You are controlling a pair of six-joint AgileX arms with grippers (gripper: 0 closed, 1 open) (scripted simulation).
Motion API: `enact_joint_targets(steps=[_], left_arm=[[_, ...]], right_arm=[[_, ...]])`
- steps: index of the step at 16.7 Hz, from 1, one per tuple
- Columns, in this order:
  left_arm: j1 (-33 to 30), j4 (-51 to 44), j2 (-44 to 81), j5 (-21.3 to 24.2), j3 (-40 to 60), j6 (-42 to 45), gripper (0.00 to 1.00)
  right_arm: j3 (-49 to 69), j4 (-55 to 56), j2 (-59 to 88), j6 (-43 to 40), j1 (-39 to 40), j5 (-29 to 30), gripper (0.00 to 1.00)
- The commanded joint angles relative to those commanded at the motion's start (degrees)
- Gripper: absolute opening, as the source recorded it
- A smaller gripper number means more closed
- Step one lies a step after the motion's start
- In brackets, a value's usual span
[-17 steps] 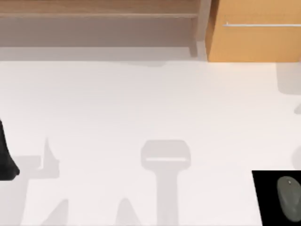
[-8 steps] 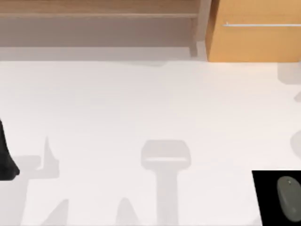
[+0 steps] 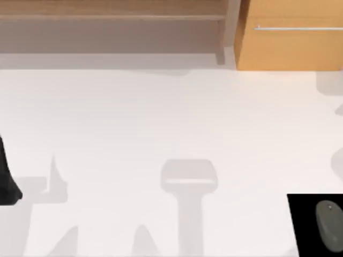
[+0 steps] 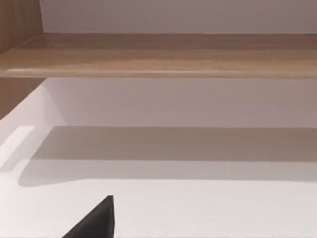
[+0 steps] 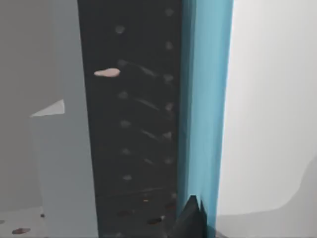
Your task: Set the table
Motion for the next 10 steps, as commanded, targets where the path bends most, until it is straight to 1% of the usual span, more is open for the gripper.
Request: enact_joint_targets(steps=[8, 9, 10], left_arm=[[0.0, 0.0, 0.0, 0.0, 0.0, 0.0, 1.0], [0.0, 0.0, 0.0, 0.0, 0.0, 0.0, 1.0], [0.0, 0.0, 0.0, 0.0, 0.0, 0.0, 1.0]], right_arm=[[0.0, 0.0, 0.0, 0.0, 0.0, 0.0, 0.98], [0.0, 0.0, 0.0, 0.0, 0.0, 0.0, 1.0], [0.0, 0.0, 0.0, 0.0, 0.0, 0.0, 1.0]])
